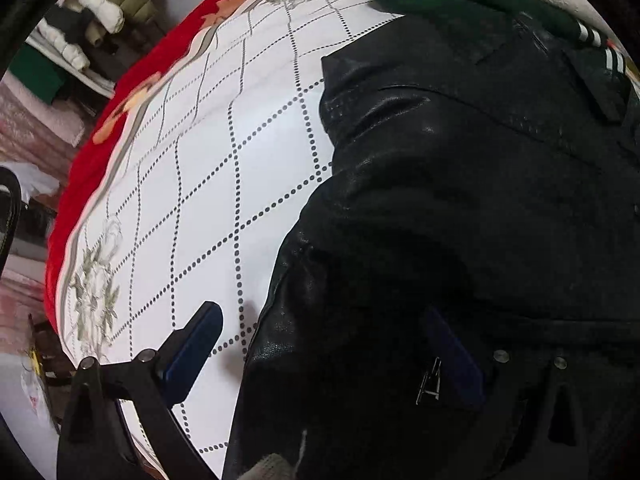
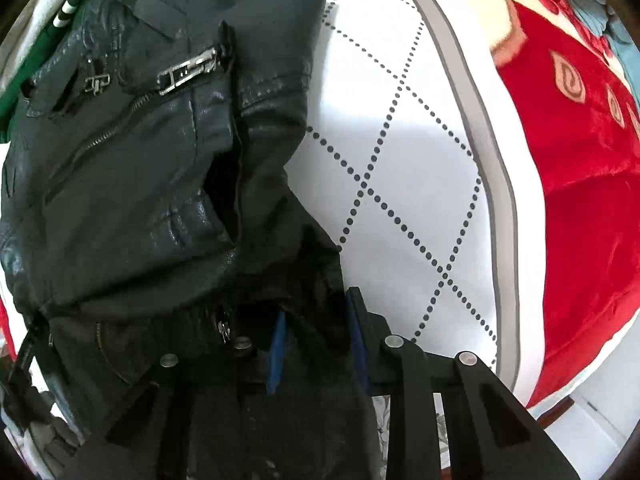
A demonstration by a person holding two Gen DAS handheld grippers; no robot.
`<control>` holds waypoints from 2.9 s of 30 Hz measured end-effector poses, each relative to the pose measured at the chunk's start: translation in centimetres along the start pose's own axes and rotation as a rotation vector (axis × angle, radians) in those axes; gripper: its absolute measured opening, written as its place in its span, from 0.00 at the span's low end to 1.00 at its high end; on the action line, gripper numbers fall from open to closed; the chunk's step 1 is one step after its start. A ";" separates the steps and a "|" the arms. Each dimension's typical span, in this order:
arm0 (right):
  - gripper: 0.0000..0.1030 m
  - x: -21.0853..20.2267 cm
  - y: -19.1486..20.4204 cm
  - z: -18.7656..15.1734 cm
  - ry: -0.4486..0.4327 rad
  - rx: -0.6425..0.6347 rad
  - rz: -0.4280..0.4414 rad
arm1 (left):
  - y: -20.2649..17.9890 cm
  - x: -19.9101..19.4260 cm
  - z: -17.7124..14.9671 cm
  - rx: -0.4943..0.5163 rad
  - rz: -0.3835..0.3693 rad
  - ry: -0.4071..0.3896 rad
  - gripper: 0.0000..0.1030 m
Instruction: Fold large clothes
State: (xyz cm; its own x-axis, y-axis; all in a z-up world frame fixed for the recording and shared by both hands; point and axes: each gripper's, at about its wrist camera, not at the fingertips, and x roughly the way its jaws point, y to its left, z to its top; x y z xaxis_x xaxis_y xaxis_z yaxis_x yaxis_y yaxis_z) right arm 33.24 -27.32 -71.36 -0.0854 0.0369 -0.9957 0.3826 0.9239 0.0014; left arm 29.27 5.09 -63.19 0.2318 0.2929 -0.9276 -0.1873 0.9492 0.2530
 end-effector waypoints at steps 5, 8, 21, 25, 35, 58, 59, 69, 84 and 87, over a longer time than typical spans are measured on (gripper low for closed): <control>0.39 -1.1 0.8 0.3 0.052 -0.049 -0.021 | 0.4 -0.6 0.2 -0.031 0.000 0.027 1.00; 0.62 -2.8 0.1 0.0 0.032 -0.072 -0.017 | 0.6 -2.1 0.0 -0.062 0.022 0.016 1.00; 0.74 -8.1 -9.9 3.0 0.011 -0.115 0.158 | -9.3 -12.7 -5.2 0.073 0.186 -0.078 1.00; 0.74 -7.8 -15.2 5.8 0.033 -0.184 0.163 | -16.4 -15.5 -10.1 0.154 0.302 -0.056 1.00; 0.74 -7.2 -24.2 7.5 0.073 -0.162 0.169 | -31.9 -17.2 -19.0 0.323 0.390 0.007 1.00; 0.74 -2.3 -15.9 12.2 0.068 -0.281 0.608 | -27.0 -11.2 -14.8 0.064 0.430 0.035 0.85; 0.74 -1.7 -14.8 12.5 0.084 -0.274 0.686 | -26.6 -11.4 -14.7 0.052 0.366 0.034 0.75; 0.43 3.5 -6.4 13.3 0.268 -0.168 0.925 | -23.9 -14.6 -14.6 0.038 0.124 -0.039 0.10; 0.16 -14.3 8.5 6.5 0.042 -0.386 0.588 | -7.8 -18.8 -10.6 -0.118 -0.179 -0.047 0.15; 0.16 -15.6 13.4 5.1 0.021 -0.421 0.515 | -2.4 -17.3 -9.1 -0.183 -0.216 -0.032 0.15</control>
State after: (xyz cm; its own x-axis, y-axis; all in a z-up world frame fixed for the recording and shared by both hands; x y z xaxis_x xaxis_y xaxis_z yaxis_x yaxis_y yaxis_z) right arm 44.38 -17.50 -56.33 -0.0076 0.5166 -0.8562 -0.0124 0.8561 0.5167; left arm 17.05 -3.34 -50.26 0.3147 0.0927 -0.9446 -0.2993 0.9542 -0.0061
